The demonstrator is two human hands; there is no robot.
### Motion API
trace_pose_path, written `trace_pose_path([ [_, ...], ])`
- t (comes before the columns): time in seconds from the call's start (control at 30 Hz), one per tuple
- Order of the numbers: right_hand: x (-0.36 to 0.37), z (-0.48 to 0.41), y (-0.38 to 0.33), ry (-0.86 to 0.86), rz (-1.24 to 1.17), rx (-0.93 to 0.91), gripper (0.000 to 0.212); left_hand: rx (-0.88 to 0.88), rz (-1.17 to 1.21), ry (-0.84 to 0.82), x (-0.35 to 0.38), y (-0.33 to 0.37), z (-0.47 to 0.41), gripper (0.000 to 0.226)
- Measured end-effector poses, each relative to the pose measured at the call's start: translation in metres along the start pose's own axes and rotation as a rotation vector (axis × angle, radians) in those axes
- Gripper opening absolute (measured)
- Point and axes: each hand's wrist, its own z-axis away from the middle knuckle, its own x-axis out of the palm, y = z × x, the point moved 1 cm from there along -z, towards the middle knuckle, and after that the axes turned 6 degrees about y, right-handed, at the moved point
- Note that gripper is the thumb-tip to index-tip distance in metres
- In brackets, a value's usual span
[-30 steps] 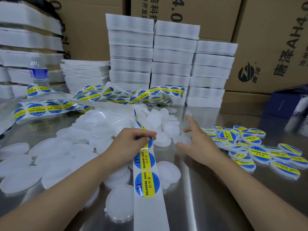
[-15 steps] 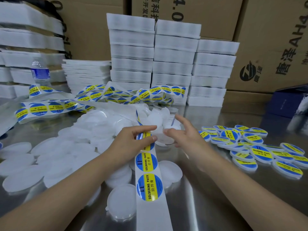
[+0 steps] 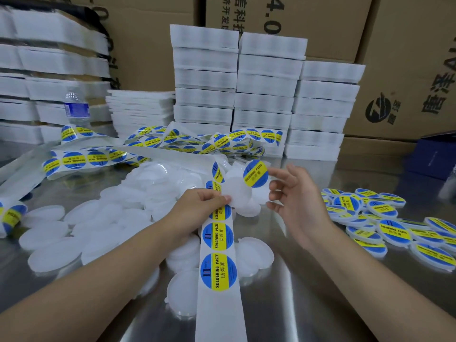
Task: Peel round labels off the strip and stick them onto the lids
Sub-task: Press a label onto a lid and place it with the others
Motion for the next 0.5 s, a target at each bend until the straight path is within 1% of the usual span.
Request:
trace_pose_path([
  [0.1, 0.0010, 0.0008, 0.0032, -0.020, 0.093, 0.032, 0.038, -0.016, -0.008, -0.002, 0.0022, 0.0023, 0.0015, 0.017],
  [0.2, 0.0015, 0.0014, 0.0046, -0.019, 0.107, 0.056, 0.037, -0.023, -0.025, 0.003, 0.0043, 0.0041, 0.0024, 0.017],
  [0.37, 0.0027, 0.0022, 0.0070, -0.024, 0.121, 0.070, 0.036, -0.027, -0.045, -0.036, 0.0045, 0.0063, 0.0055, 0.009],
  [0.5, 0.0046, 0.0023, 0.0107, -0.029, 0.135, 0.078, 0.036, -0.016, 0.008, -0.059, 0.0039, 0.0073, 0.0064, 0.015],
])
